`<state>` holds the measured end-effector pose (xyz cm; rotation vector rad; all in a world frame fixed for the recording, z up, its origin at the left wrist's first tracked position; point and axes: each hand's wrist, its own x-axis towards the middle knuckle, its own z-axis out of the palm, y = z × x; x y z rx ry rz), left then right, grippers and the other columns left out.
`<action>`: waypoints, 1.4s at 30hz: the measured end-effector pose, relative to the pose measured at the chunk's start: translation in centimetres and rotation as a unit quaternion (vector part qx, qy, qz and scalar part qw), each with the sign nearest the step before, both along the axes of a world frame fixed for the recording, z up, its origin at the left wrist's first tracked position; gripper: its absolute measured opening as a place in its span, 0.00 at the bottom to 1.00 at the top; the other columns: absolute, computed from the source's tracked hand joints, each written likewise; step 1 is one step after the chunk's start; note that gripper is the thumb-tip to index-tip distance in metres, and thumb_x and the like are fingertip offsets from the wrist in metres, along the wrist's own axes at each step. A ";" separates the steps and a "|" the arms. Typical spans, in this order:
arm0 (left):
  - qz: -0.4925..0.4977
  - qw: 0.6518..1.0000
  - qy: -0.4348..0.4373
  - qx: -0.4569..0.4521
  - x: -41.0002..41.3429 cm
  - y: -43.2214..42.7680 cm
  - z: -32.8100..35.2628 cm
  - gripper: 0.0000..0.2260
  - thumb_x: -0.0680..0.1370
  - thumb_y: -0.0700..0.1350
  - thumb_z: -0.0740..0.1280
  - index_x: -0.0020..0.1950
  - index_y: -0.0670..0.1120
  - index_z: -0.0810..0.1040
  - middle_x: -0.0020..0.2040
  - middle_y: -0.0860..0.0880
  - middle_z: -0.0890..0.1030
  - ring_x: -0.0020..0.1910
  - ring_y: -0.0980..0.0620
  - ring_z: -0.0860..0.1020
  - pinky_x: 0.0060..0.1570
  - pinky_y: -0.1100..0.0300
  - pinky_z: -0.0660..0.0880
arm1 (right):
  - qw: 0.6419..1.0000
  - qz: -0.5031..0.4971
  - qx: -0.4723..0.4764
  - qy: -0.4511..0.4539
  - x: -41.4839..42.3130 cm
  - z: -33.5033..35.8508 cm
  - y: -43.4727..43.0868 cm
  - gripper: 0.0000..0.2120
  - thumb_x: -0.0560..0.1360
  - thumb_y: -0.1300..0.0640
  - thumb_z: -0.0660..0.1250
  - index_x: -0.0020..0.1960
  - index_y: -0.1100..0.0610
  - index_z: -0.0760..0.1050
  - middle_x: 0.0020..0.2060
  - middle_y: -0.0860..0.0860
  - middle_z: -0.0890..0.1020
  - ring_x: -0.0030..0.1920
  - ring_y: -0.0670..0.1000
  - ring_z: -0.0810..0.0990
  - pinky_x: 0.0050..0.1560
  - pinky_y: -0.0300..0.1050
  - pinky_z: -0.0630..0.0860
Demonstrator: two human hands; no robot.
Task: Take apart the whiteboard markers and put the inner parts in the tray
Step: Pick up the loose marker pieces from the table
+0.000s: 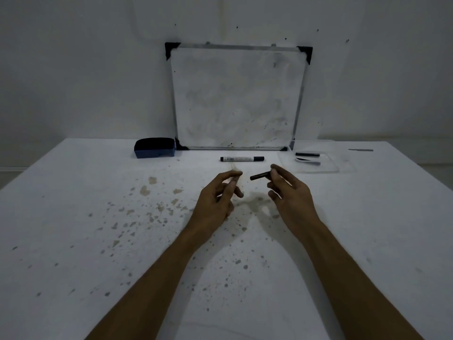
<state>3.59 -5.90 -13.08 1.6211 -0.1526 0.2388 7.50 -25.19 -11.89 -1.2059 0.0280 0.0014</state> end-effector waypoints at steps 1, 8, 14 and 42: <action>-0.008 1.000 0.002 0.002 0.0 0.0 0.0 0.11 0.86 0.50 0.63 0.67 0.60 0.79 0.47 0.46 0.86 0.28 0.47 0.69 0.22 0.64 0.67 | 1.000 -0.012 -0.002 0.000 0.1 0.0 -0.1 0.15 0.76 0.52 0.76 0.62 0.51 0.84 0.41 0.44 0.88 0.43 0.43 0.84 0.50 0.43 0.80; -0.052 0.998 0.012 0.037 0.0 0.0 -0.6 0.10 0.85 0.52 0.66 0.67 0.61 0.76 0.50 0.50 0.89 0.28 0.51 0.76 0.26 0.61 0.76 | 0.997 -0.069 -0.041 -0.017 0.2 -0.5 -0.1 0.12 0.75 0.48 0.76 0.58 0.47 0.85 0.40 0.41 0.87 0.41 0.42 0.82 0.49 0.41 0.79; -0.065 0.997 0.007 0.045 0.3 0.1 -1.0 0.09 0.84 0.54 0.68 0.64 0.58 0.78 0.51 0.50 0.90 0.29 0.49 0.78 0.30 0.54 0.79 | 0.993 -0.082 -0.077 -0.021 0.4 -0.6 -0.1 0.09 0.76 0.49 0.76 0.56 0.46 0.85 0.42 0.41 0.88 0.45 0.44 0.82 0.49 0.42 0.79; 0.108 0.992 -0.030 0.057 -0.2 8.2 1.7 0.10 0.82 0.49 0.72 0.63 0.49 0.81 0.47 0.54 0.90 0.35 0.51 0.86 0.31 0.58 0.81 | 0.855 0.071 -0.474 -0.201 -0.4 -1.1 5.8 0.14 0.81 0.50 0.70 0.65 0.45 0.79 0.57 0.43 0.81 0.46 0.41 0.79 0.45 0.30 0.72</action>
